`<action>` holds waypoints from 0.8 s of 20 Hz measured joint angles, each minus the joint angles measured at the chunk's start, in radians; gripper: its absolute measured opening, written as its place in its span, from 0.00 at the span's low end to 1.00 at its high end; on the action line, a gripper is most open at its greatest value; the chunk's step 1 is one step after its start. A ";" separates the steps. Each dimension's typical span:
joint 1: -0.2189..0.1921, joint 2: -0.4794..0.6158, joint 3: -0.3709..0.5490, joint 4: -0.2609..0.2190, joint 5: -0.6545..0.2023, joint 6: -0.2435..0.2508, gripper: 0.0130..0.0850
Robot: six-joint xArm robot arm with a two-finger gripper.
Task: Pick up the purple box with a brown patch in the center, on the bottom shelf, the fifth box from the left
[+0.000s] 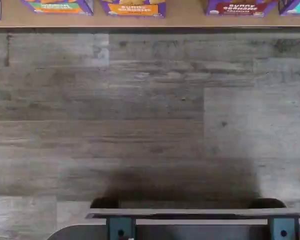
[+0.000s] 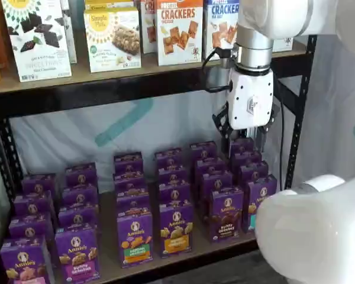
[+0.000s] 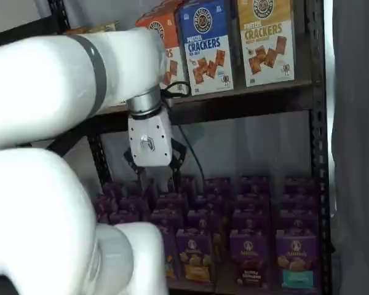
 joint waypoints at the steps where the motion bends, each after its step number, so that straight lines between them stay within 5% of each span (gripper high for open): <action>1: 0.006 -0.005 0.004 -0.012 -0.007 0.009 1.00; 10: 0.015 0.022 0.003 -0.067 -0.017 0.026 1.00; 16: 0.001 0.053 0.056 -0.057 -0.121 0.014 1.00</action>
